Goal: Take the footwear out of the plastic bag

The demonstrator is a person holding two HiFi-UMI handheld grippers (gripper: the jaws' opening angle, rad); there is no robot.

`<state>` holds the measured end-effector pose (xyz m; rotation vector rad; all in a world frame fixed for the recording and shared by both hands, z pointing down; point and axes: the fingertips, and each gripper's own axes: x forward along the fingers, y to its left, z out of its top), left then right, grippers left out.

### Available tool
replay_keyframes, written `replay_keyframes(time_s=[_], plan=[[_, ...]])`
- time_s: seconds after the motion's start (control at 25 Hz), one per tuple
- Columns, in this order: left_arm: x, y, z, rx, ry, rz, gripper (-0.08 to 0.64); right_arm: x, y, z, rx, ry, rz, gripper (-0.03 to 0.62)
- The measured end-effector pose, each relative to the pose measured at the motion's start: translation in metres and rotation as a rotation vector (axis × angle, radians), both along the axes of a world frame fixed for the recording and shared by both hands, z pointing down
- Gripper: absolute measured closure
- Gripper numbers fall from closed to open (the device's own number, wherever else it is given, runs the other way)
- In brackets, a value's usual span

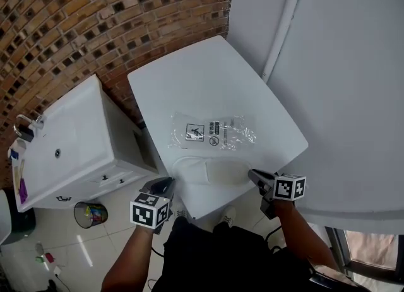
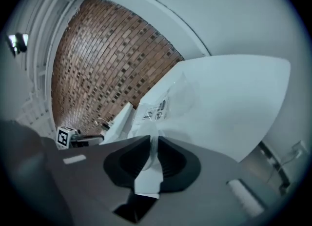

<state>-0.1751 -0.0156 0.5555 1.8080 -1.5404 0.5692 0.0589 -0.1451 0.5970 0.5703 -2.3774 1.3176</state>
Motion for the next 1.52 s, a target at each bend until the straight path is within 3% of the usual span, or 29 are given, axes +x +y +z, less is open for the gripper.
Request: replay_keyframes(time_s=[0.2, 0.36, 0.48, 0.6, 0.84, 1.0, 1.12, 1.28, 1.52], plan=[[0.030, 0.019, -0.007, 0.004, 0.012, -0.017, 0.525, 0.001, -0.006, 0.016, 0.198, 0.241, -0.112, 0.526], [0.040, 0.033, -0.010, -0.008, 0.002, -0.048, 0.525, 0.005, -0.008, 0.031, 0.299, 0.398, -0.179, 0.519], [0.044, 0.046, -0.014, -0.027, 0.000, -0.067, 0.528, 0.013, -0.009, 0.028, 0.359, 0.468, -0.177, 0.455], [0.048, 0.051, -0.021, -0.022, 0.013, -0.073, 0.529, 0.012, -0.003, 0.002, 0.389, 0.391, -0.141, 0.461], [0.054, 0.035, -0.048, 0.067, 0.069, -0.077, 0.543, -0.003, 0.051, -0.069, 0.438, 0.200, -0.120, 0.591], [0.063, 0.045, -0.063, 0.097, 0.086, -0.017, 0.546, -0.022, 0.092, -0.104, 0.458, 0.084, -0.124, 0.591], [0.057, 0.068, -0.074, 0.112, 0.091, 0.025, 0.548, -0.032, 0.112, -0.124, 0.430, 0.011, -0.064, 0.592], [0.038, 0.109, -0.085, 0.123, 0.111, 0.048, 0.552, -0.041, 0.152, -0.148, 0.420, -0.028, 0.003, 0.592], [0.031, 0.161, -0.085, 0.122, 0.153, 0.124, 0.552, -0.034, 0.224, -0.167, 0.438, 0.004, 0.074, 0.592]])
